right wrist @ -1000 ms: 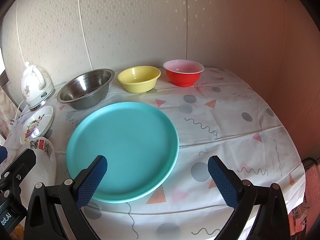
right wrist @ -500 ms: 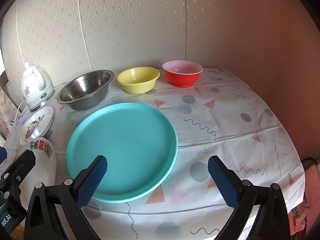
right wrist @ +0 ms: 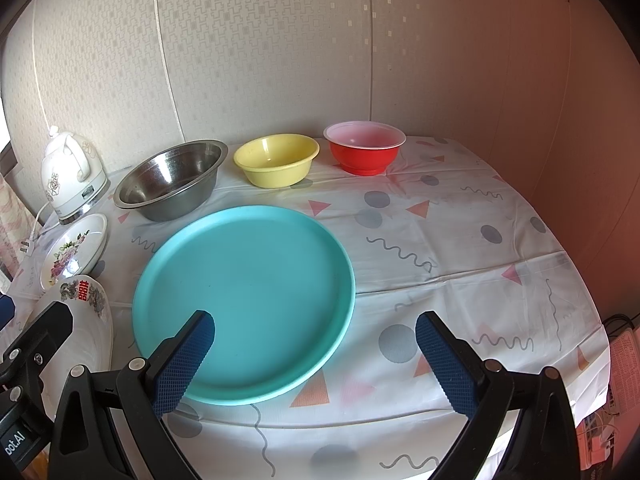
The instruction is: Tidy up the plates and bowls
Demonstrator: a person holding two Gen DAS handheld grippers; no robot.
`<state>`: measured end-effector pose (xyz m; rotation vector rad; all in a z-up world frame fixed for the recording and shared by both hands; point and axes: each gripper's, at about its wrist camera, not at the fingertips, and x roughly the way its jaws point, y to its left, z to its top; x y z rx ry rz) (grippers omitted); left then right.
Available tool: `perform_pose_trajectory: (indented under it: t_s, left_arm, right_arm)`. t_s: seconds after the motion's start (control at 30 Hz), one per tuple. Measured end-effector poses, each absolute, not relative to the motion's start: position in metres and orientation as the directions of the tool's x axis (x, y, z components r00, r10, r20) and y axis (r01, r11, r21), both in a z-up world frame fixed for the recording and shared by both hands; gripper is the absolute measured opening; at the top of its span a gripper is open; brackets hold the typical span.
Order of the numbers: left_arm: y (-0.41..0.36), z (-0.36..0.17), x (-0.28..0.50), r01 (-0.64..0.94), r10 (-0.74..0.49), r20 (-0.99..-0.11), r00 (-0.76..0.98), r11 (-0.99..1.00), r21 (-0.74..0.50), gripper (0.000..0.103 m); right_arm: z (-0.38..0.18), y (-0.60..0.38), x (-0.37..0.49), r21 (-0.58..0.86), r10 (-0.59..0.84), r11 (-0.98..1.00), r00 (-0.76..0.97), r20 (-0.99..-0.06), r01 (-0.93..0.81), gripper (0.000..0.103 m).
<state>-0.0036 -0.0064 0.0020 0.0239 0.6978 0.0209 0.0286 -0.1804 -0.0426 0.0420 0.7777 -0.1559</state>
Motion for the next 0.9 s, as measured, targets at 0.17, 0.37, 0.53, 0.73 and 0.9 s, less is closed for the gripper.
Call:
perform_pose_trajectory:
  t_s: [0.17, 0.37, 0.53, 0.73, 0.9]
  left_arm:
    - [-0.009, 0.001, -0.003, -0.009, 0.026, -0.647, 0.762, 1.000, 0.029, 0.093]
    - [0.002, -0.003, 0.014, 0.022, -0.035, -0.694, 0.720, 0.999, -0.028, 0.093]
    - [0.019, -0.006, 0.037, 0.055, -0.110, -0.741, 0.662, 0.994, -0.099, 0.083]
    - [0.021, -0.012, 0.063, 0.122, -0.160, -0.783, 0.601, 0.987, -0.108, 0.056]
    - [0.011, -0.022, 0.081, 0.156, -0.186, -0.818, 0.544, 0.981, -0.118, 0.053]
  right_arm:
    - [-0.044, -0.182, 0.030, -0.014, -0.118, 0.988, 0.696, -0.708, 0.153, 0.102]
    - [-0.045, -0.194, 0.035, 0.042, -0.068, 0.989, 0.681, -0.729, 0.144, 0.099]
    - [-0.055, -0.219, 0.042, 0.138, 0.001, 0.977, 0.641, -0.767, 0.163, 0.082]
    - [-0.064, -0.239, 0.049, 0.162, 0.011, 0.968, 0.614, -0.789, 0.192, 0.054]
    - [-0.066, -0.238, 0.057, 0.161, 0.028, 0.973, 0.605, -0.796, 0.168, 0.052]
